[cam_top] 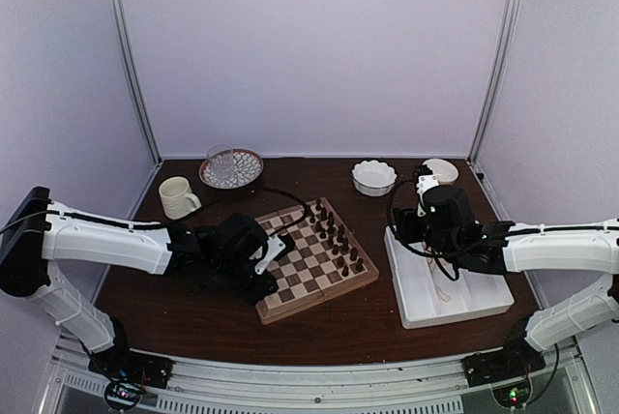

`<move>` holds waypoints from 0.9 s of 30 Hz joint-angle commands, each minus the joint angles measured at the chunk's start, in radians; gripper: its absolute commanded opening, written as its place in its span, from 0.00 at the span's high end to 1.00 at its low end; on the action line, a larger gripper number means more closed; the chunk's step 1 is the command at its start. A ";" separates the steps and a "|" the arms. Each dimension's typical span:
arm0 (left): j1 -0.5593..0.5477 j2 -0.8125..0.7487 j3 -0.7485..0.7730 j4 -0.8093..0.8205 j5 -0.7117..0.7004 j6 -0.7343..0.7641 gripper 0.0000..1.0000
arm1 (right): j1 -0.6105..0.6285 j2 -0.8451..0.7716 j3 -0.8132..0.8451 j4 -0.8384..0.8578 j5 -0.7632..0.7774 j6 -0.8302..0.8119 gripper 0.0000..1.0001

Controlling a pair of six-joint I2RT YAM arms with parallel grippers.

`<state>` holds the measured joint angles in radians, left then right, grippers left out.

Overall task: Set up the chess pieces on the board
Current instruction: Pick up the rook from the chessboard.

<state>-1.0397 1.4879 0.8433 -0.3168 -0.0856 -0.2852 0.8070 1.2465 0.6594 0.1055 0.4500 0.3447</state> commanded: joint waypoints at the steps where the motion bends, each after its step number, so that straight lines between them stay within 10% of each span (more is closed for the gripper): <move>1: 0.000 0.044 0.044 -0.015 0.013 0.001 0.65 | -0.004 -0.003 0.014 -0.014 0.018 0.008 0.38; 9: 0.001 0.031 0.037 -0.012 0.023 -0.001 0.46 | -0.005 0.001 0.017 -0.017 0.018 0.007 0.38; 27: 0.000 0.060 0.058 -0.036 0.021 0.001 0.86 | -0.005 0.007 0.022 -0.024 0.020 0.005 0.38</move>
<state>-1.0397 1.5501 0.8772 -0.3576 -0.0666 -0.2859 0.8070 1.2469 0.6598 0.0986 0.4500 0.3447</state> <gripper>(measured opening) 0.182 0.624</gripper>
